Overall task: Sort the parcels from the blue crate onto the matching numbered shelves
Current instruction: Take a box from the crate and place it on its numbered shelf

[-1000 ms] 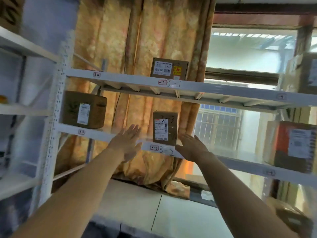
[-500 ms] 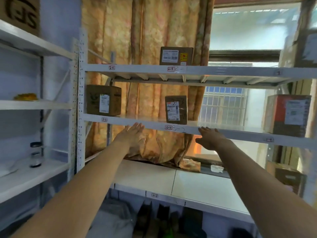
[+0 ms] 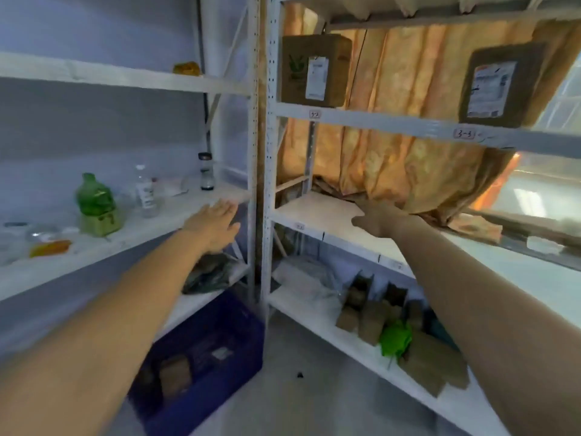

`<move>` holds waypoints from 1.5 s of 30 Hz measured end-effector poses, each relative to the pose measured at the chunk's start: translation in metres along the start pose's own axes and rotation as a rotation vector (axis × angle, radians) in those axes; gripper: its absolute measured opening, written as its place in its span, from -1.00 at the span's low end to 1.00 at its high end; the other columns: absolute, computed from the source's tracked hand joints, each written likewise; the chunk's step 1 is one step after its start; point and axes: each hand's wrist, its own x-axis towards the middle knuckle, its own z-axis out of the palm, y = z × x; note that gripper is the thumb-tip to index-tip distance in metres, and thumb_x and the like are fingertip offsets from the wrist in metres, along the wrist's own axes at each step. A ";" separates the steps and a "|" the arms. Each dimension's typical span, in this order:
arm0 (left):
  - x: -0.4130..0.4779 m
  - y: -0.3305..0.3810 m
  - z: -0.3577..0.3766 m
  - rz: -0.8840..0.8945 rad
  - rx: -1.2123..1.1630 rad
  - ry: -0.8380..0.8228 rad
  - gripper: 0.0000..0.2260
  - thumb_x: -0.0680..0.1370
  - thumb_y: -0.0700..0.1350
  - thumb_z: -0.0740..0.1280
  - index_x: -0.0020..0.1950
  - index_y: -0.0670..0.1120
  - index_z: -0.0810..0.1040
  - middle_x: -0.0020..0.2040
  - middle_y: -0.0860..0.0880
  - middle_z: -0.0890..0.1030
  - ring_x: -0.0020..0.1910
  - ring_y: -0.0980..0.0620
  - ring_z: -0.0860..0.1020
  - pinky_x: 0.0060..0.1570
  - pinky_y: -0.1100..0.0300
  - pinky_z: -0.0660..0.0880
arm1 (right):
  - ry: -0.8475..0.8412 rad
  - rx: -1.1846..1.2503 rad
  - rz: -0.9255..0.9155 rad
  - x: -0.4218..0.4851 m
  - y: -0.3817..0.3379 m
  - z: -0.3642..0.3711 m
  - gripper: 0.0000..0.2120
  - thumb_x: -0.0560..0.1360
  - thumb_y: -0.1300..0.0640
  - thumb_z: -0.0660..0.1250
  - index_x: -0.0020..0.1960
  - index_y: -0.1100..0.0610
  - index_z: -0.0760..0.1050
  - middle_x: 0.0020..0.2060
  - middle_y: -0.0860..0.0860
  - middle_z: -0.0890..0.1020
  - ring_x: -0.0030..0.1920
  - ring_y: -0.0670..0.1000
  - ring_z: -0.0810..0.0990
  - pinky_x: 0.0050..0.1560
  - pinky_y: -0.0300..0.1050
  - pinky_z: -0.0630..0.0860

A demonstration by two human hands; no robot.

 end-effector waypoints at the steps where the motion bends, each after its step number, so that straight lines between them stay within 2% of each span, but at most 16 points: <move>1: -0.008 -0.018 0.023 -0.043 -0.028 -0.035 -0.48 0.66 0.04 -0.09 0.55 -0.15 -0.15 0.57 -0.08 -0.14 0.55 -0.01 -0.11 0.52 0.07 -0.12 | -0.043 0.011 -0.026 0.010 -0.014 0.018 -0.43 0.61 -0.03 0.11 0.54 0.12 0.06 0.53 0.10 0.14 0.49 0.16 0.16 0.48 0.02 0.12; 3: -0.028 -0.048 0.069 -0.115 -0.041 -0.126 -0.48 0.66 0.03 -0.11 0.55 -0.15 -0.17 0.57 -0.08 -0.15 0.55 -0.01 -0.13 0.52 0.07 -0.13 | -0.118 -0.001 -0.094 0.031 -0.043 0.057 -0.48 0.61 -0.03 0.12 0.50 0.15 0.17 0.46 0.12 0.28 0.43 0.18 0.28 0.44 0.06 0.21; 5: -0.043 -0.073 0.110 -0.182 -0.034 -0.206 -0.48 0.66 0.02 -0.11 0.54 -0.16 -0.19 0.57 -0.08 -0.16 0.55 -0.01 -0.15 0.51 0.07 -0.13 | -0.200 -0.018 -0.181 0.055 -0.073 0.097 -0.48 0.57 -0.13 0.12 0.46 0.07 0.26 0.43 0.10 0.34 0.38 0.19 0.35 0.40 0.11 0.26; 9: -0.052 -0.114 0.179 -0.321 -0.051 -0.300 -0.49 0.66 0.00 -0.10 0.54 -0.17 -0.15 0.57 -0.11 -0.13 0.55 -0.03 -0.11 0.51 0.08 -0.13 | -0.366 -0.077 -0.356 0.117 -0.125 0.188 -0.50 0.58 -0.07 0.08 0.47 0.09 0.24 0.44 0.11 0.34 0.36 0.18 0.38 0.35 0.07 0.35; 14: -0.059 -0.139 0.271 -0.492 -0.099 -0.409 -0.50 0.66 -0.01 -0.09 0.55 -0.17 -0.12 0.57 -0.10 -0.10 0.55 -0.02 -0.11 0.50 0.07 -0.10 | -0.555 -0.056 -0.465 0.180 -0.172 0.263 -0.48 0.57 -0.07 0.13 0.49 0.06 0.22 0.48 0.10 0.27 0.43 0.16 0.29 0.43 0.04 0.25; 16: -0.058 -0.143 0.294 -0.562 -0.129 -0.509 -0.50 0.66 -0.01 -0.10 0.55 -0.18 -0.11 0.57 -0.11 -0.10 0.55 -0.04 -0.11 0.51 0.05 -0.09 | -0.632 -0.088 -0.520 0.210 -0.191 0.295 -0.43 0.59 -0.08 0.12 0.54 0.07 0.09 0.52 0.07 0.18 0.48 0.14 0.21 0.46 0.03 0.19; 19: -0.050 -0.144 0.304 -0.689 -0.222 -0.485 -0.49 0.65 0.01 -0.07 0.55 -0.14 -0.11 0.57 -0.08 -0.09 0.55 -0.04 -0.08 0.51 0.06 -0.06 | -0.704 -0.070 -0.565 0.223 -0.205 0.330 -0.42 0.61 -0.04 0.12 0.55 0.09 0.03 0.53 0.07 0.14 0.50 0.14 0.16 0.49 0.04 0.14; 21: -0.038 -0.150 0.309 -0.740 -0.269 -0.481 -0.49 0.66 0.01 -0.05 0.55 -0.14 -0.11 0.57 -0.09 -0.08 0.55 -0.04 -0.08 0.50 0.07 -0.05 | -0.767 -0.088 -0.613 0.233 -0.223 0.356 -0.45 0.60 0.01 0.13 0.52 0.14 0.10 0.49 0.11 0.23 0.46 0.18 0.23 0.47 0.07 0.17; 26: -0.038 -0.178 0.344 -0.737 -0.276 -0.580 -0.48 0.65 0.01 -0.07 0.55 -0.15 -0.15 0.57 -0.10 -0.10 0.55 -0.01 -0.10 0.51 0.10 -0.11 | -0.962 -0.117 -0.723 0.241 -0.261 0.421 -0.48 0.58 -0.04 0.11 0.49 0.08 0.16 0.44 0.05 0.30 0.43 0.20 0.28 0.38 0.08 0.28; 28: -0.033 -0.197 0.366 -0.737 -0.290 -0.619 -0.47 0.65 0.03 -0.09 0.55 -0.14 -0.17 0.57 -0.09 -0.12 0.55 0.00 -0.11 0.52 0.10 -0.10 | -0.983 -0.128 -0.725 0.253 -0.274 0.447 -0.70 0.59 -0.01 0.12 0.27 0.06 0.33 0.22 0.05 0.46 0.26 0.18 0.44 0.22 -0.03 0.36; 29: -0.029 -0.206 0.377 -0.727 -0.286 -0.636 -0.47 0.65 0.03 -0.09 0.55 -0.14 -0.17 0.57 -0.08 -0.12 0.55 0.00 -0.12 0.52 0.10 -0.10 | -0.985 -0.112 -0.716 0.259 -0.282 0.458 -0.77 0.59 0.00 0.13 0.22 0.03 0.34 0.17 0.06 0.48 0.21 0.16 0.47 0.17 -0.05 0.37; 32: -0.007 -0.240 0.410 -0.695 -0.301 -0.675 -0.47 0.65 0.04 -0.10 0.55 -0.12 -0.18 0.57 -0.06 -0.13 0.55 0.02 -0.14 0.52 0.12 -0.11 | -1.025 -0.047 -0.635 0.281 -0.308 0.495 -0.56 0.62 0.04 0.13 0.47 0.05 0.18 0.38 0.07 0.36 0.38 0.12 0.35 0.37 0.00 0.30; 38: 0.058 -0.319 0.532 -0.631 -0.304 -0.712 -0.48 0.66 0.04 -0.08 0.55 -0.11 -0.16 0.57 -0.05 -0.12 0.55 0.02 -0.12 0.49 0.16 -0.11 | -1.110 0.003 -0.555 0.346 -0.339 0.635 -0.45 0.62 -0.01 0.12 0.54 0.04 0.02 0.49 0.00 0.23 0.46 0.01 0.25 0.37 -0.12 0.26; 40: 0.080 -0.342 0.589 -0.614 -0.348 -0.729 -0.50 0.66 0.02 -0.07 0.56 -0.09 -0.13 0.57 -0.04 -0.08 0.55 0.04 -0.09 0.48 0.18 -0.06 | -1.119 0.000 -0.545 0.368 -0.352 0.692 -0.50 0.62 0.00 0.12 0.51 0.02 0.09 0.42 0.03 0.34 0.35 0.03 0.40 0.30 -0.07 0.38; 42: 0.099 -0.353 0.654 -0.598 -0.409 -0.726 -0.52 0.66 0.01 -0.04 0.56 -0.06 -0.05 0.57 -0.04 0.04 0.54 0.00 0.05 0.48 0.09 0.08 | -1.105 0.016 -0.529 0.386 -0.362 0.747 -0.57 0.62 0.02 0.12 0.46 0.02 0.17 0.31 0.05 0.42 0.10 0.02 0.53 0.08 -0.06 0.50; 45: 0.117 -0.344 0.748 -0.685 -0.555 -0.718 -0.55 0.65 -0.01 0.02 0.54 -0.01 0.05 0.53 -0.05 0.19 0.45 -0.10 0.27 0.36 0.02 0.32 | -1.141 0.035 -0.457 0.402 -0.369 0.827 -0.63 0.62 0.05 0.13 0.40 0.10 0.25 0.28 0.15 0.46 -0.21 0.04 0.52 -0.17 -0.06 0.45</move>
